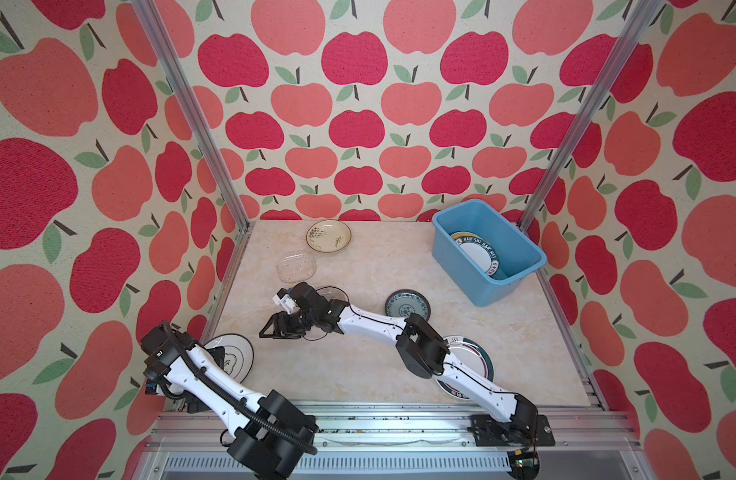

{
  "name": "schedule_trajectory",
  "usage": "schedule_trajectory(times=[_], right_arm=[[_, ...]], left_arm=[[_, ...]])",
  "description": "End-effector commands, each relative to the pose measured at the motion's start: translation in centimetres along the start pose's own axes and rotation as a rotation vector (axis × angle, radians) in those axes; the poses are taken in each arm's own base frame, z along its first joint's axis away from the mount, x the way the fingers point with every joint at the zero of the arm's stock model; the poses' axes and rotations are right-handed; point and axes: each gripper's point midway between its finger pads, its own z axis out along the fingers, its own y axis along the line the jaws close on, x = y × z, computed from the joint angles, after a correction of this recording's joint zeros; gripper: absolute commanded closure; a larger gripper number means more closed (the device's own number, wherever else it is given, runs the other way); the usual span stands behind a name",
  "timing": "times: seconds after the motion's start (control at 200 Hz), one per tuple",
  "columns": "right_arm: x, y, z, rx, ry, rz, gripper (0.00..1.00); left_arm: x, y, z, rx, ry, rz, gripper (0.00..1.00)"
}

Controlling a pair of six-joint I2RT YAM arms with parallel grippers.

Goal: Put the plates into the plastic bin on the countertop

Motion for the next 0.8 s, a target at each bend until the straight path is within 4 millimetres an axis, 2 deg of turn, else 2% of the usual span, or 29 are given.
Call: schedule_trajectory(times=[0.0, 0.21, 0.53, 0.795], right_arm=[[1.9, -1.3, 2.0, 0.053, 0.018, 0.004, 0.37], [2.1, -1.6, 3.5, 0.027, 0.004, 0.033, 0.4], [1.4, -2.7, 4.8, 0.008, -0.056, 0.087, 0.44], [3.6, -3.8, 6.2, 0.054, -0.041, 0.034, 0.45]], left_arm=[[-1.4, -0.1, -0.9, -0.006, -0.049, 0.039, 0.08], [-1.6, -0.4, -1.1, -0.002, -0.051, 0.025, 0.08], [-1.1, 0.0, -1.5, 0.001, -0.051, -0.001, 0.08], [-0.7, 0.4, -1.5, 0.0, -0.046, -0.002, 0.07]])
